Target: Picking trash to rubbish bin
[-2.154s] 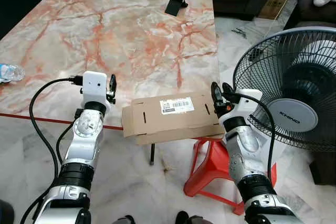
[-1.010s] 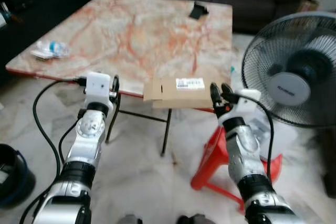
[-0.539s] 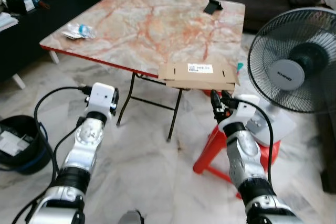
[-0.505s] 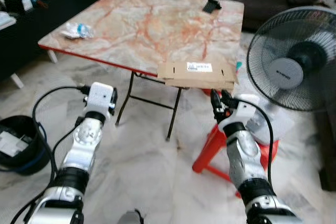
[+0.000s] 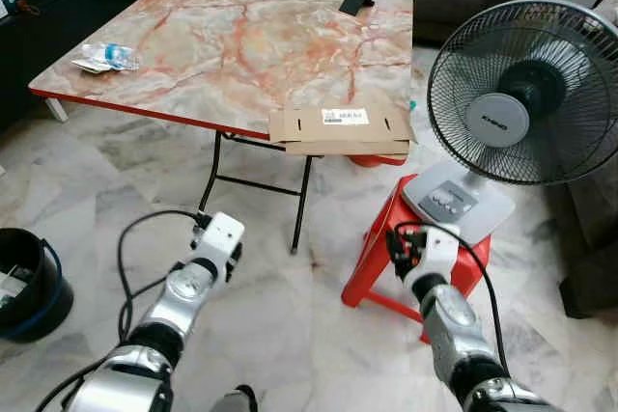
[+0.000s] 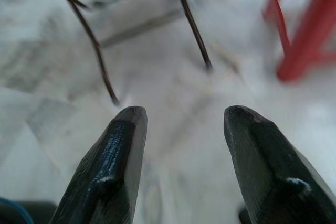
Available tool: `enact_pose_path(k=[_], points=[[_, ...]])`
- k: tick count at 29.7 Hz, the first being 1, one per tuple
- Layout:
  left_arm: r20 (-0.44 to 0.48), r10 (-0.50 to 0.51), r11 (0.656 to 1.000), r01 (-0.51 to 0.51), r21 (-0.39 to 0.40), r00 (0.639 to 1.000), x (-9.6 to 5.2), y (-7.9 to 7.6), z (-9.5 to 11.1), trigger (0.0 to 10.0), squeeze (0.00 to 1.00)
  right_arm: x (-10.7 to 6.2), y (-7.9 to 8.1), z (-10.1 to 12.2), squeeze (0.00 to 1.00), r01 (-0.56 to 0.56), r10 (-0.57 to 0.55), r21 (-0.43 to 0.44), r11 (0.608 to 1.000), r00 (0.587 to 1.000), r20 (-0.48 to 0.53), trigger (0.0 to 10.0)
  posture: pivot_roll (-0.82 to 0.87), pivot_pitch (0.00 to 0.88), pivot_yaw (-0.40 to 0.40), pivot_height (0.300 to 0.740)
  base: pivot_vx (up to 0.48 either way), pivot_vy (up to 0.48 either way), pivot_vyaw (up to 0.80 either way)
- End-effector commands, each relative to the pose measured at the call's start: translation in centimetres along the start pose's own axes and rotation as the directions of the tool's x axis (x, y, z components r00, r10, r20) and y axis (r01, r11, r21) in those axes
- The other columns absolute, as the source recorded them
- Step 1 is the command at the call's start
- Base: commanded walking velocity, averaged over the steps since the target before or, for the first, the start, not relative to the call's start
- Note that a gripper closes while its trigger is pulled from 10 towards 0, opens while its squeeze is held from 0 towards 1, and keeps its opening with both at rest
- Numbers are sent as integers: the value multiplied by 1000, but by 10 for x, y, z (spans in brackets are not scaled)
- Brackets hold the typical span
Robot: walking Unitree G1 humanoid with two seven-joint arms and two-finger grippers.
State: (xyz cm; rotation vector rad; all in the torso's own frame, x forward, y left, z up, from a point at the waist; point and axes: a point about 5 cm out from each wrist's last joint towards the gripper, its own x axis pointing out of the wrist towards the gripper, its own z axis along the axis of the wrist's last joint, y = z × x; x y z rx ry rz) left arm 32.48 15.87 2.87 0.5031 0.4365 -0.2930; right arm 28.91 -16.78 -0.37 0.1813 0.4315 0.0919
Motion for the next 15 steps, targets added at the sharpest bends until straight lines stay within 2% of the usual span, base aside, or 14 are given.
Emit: enact_pose_path(k=[1, 4, 8, 9, 10, 15], points=[[-88, -30, 999, 33, 29, 996, -3, -9, -18, 10000, 0, -7, -10, -17, 0, 43, -44, -12, 999, 996, -83, 10000, 80, 126, -96, 740, 0, 0, 0], [-155, -59, 998, 64, 23, 986, -8, -19, -35, 10000, 0, -16, -18, -33, 0, 92, -91, 3, 996, 986, -138, 10000, 87, 123, -91, 740, 0, 0, 0], [-239, -74, 993, 49, -109, 968, -17, -32, -60, 10000, 0, -26, -22, -51, 0, 111, -108, 2, 994, 974, -200, 10000, 102, 124, -96, 740, 0, 0, 0], [-284, -70, 995, 45, -94, 956, -22, -37, -72, 10000, 0, -28, -22, -56, 0, 107, -105, -2, 994, 970, -221, 10000, 102, 124, -96, 740, 0, 0, 0], [-294, -69, 995, 47, -83, 953, -23, -37, -74, 10000, 0, -29, -21, -57, 0, 106, -104, -3, 994, 969, -225, 10000, 102, 124, -96, 740, 0, 0, 0], [-383, -96, 993, 62, -102, 919, -40, -54, -104, 10000, 0, -34, -24, -67, 0, 136, -132, -3, 991, 953, -273, 10000, 85, 119, -99, 740, 0, 0, 0]])
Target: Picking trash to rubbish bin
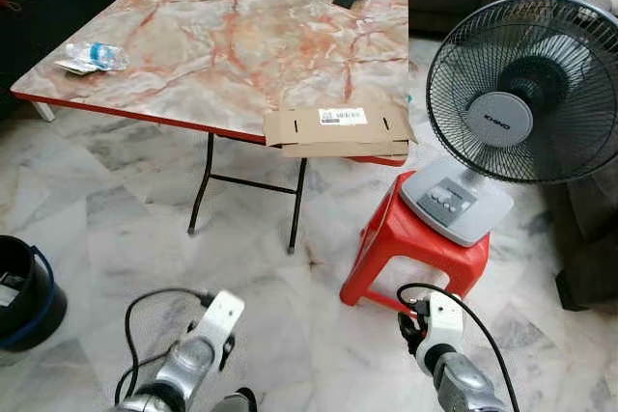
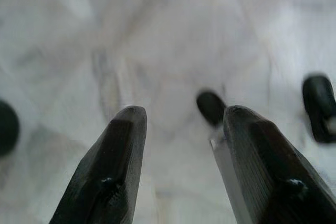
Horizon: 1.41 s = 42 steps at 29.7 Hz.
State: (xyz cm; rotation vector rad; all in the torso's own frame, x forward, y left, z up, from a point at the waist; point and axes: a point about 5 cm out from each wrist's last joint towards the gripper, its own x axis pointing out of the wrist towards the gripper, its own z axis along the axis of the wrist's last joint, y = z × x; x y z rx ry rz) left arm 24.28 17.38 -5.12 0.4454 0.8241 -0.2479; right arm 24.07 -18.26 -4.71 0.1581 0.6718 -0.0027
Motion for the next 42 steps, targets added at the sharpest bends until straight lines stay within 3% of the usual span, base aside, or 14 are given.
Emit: enact_pose_path(k=[1, 9, 21, 34, 42], points=[[-48, 0, 1000, 0, 1, 999, -2, -6, -15, 10000, 0, -4, -4, -13, 0, 25, -25, 1, 1000, 998, -55, 10000, 85, 119, -99, 740, 0, 0, 0], [-122, 7, 998, -15, -65, 993, -9, -17, -45, 10000, 0, -6, -2, -24, 0, 26, -26, -4, 1000, 995, -101, 10000, 89, 122, -103, 740, 0, 0, 0], [-133, 9, 996, -21, -90, 991, -10, -19, -49, 10000, 0, -8, 0, -29, 0, 6, -7, -3, 1000, 994, -112, 10000, 85, 119, -101, 740, 0, 0, 0], [-145, 5, 996, -19, -93, 989, -11, -23, -55, 10000, 0, -12, -6, -38, 0, 33, -35, -20, 999, 990, -134, 10000, 80, 103, -86, 740, 0, 0, 304], [-143, 9, 995, -23, -93, 990, -12, -23, -56, 10000, 0, -12, -4, -39, 0, 25, -29, -31, 999, 991, -131, 10000, 79, 95, -82, 740, 0, 0, 725]])
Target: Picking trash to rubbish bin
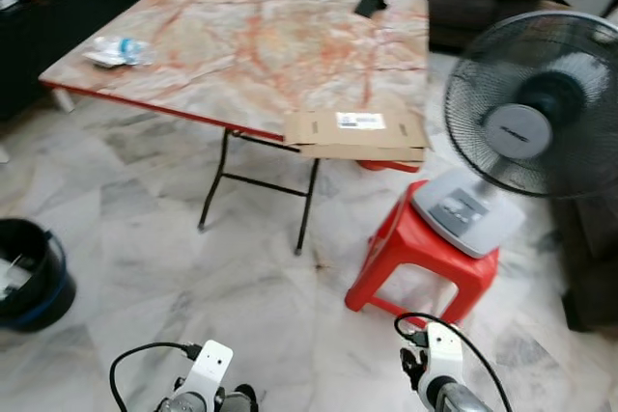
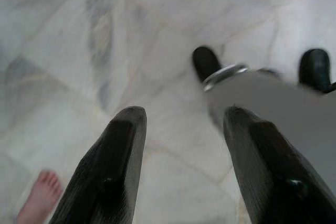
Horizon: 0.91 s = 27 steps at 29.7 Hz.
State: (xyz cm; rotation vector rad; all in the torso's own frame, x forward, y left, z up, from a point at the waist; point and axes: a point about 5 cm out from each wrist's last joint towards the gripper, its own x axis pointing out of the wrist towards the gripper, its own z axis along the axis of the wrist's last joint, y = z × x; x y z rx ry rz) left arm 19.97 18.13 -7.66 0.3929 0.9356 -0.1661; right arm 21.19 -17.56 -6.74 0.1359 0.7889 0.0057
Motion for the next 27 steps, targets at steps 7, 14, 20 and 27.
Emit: enact_pose_path(k=[7, 14, 20, 27], points=[[-31, -8, 1000, 8, -14, 999, -2, -5, -10, 10000, 0, -1, -7, -2, 0, 24, -24, 16, 1000, 1000, -7, 10000, 81, 89, -81, 740, 0, 0, 470], [-31, -10, 1000, 9, -13, 999, -2, -6, -10, 10000, 0, 0, -4, 4, 0, 9, -9, 1, 1000, 1000, 9, 10000, 80, 81, -79, 740, 0, 0, 0], [-31, -9, 1000, 8, -20, 999, -2, -6, -10, 10000, 0, 1, -2, 8, 0, 0, 0, -18, 1000, 1000, 22, 10000, 83, 81, -82, 740, 0, 0, 307], [-30, -6, 1000, 5, -31, 1000, -2, -6, -10, 10000, 0, 2, -1, 9, 0, -1, 1, -6, 1000, 1000, 24, 10000, 82, 100, -87, 740, 34, 0, 76]])
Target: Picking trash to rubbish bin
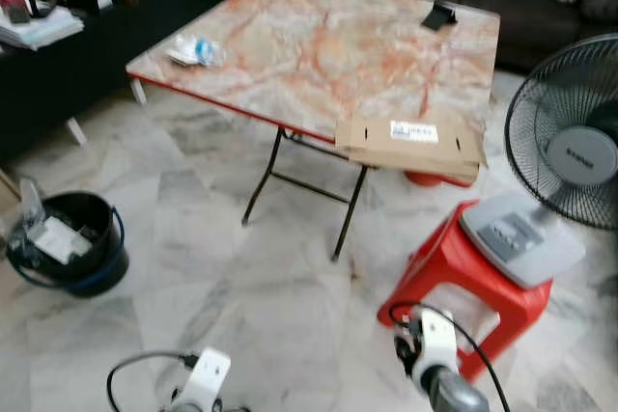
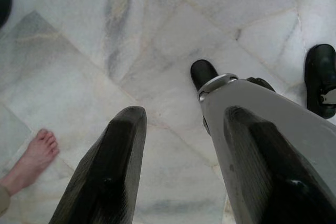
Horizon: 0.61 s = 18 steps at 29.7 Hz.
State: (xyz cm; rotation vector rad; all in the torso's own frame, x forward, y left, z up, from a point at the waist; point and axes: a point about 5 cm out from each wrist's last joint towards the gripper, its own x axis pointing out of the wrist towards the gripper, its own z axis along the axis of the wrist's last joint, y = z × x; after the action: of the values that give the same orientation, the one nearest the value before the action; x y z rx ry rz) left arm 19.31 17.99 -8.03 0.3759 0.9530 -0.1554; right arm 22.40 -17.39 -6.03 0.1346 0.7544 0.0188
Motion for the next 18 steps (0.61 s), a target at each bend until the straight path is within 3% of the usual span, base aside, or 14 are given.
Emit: enact_pose_path(k=[1, 8, 18], points=[[-14, -4, 1000, 4, -12, 1000, 0, -2, -4, 10000, 0, -2, -4, -4, 0, 12, -12, -3, 1000, 1000, -10, 10000, 82, 100, -87, 740, 0, 0, 0], [-14, -4, 1000, 4, -18, 1000, 0, -2, -4, 10000, 0, -3, -5, -7, 0, 17, -17, -21, 1000, 1000, -17, 10000, 82, 108, -89, 740, 173, 0, 396], [-13, -7, 999, 7, -32, 1000, 0, -3, -4, 10000, 0, -3, -7, -8, 0, 25, -25, 1, 1000, 999, -22, 10000, 81, 120, -92, 740, 254, 0, 0]])
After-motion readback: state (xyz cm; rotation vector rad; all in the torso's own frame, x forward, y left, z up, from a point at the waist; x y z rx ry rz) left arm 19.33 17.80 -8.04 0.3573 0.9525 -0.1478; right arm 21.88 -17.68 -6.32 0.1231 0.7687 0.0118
